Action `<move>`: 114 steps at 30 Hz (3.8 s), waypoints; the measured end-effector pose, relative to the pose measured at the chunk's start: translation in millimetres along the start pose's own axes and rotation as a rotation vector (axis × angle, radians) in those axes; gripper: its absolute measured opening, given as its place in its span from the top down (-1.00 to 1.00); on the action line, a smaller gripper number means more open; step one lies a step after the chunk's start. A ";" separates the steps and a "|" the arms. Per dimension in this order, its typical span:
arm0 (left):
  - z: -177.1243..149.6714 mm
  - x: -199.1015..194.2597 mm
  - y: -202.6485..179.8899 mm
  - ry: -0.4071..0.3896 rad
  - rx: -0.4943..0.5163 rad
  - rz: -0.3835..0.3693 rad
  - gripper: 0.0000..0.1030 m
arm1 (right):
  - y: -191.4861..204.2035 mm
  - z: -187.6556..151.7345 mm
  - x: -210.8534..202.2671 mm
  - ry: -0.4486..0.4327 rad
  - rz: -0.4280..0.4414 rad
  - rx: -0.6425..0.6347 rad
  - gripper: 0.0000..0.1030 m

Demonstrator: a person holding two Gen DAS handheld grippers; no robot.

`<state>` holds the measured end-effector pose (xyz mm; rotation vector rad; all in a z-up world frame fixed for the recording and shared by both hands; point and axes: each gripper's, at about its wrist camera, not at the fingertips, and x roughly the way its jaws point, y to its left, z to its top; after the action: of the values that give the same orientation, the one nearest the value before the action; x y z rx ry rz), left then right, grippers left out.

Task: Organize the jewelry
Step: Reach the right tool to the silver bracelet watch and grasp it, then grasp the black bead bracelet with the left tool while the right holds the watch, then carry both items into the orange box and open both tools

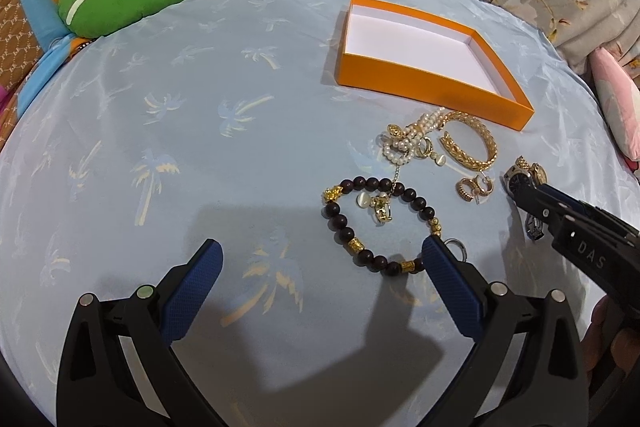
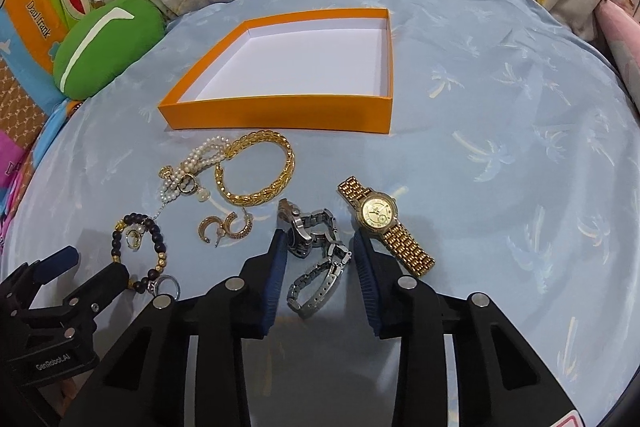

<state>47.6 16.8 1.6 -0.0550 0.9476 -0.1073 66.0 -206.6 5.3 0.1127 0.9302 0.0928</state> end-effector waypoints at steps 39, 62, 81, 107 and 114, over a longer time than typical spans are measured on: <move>9.3 -0.1 -7.2 -0.033 0.054 -0.088 0.47 | 2.3 -30.2 -25.5 0.030 0.036 0.012 0.64; 15.2 -53.8 -20.5 -0.100 0.093 -0.197 0.87 | 4.4 -20.7 -59.8 -0.050 0.047 0.012 0.64; 110.2 -99.5 -60.3 -0.310 0.204 -0.232 0.87 | -7.8 59.3 -71.6 -0.148 0.109 0.022 0.64; 241.7 112.3 -75.8 -0.174 0.158 -0.176 0.86 | -44.3 204.5 110.3 -0.002 0.059 0.096 0.64; 243.3 117.5 -75.8 -0.179 0.151 -0.160 0.52 | -41.8 206.1 109.7 -0.037 0.008 0.081 0.48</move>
<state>308.3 -72.1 55.7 -0.0006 0.7534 -0.3164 298.1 -245.5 34.6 0.1929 0.8966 0.0604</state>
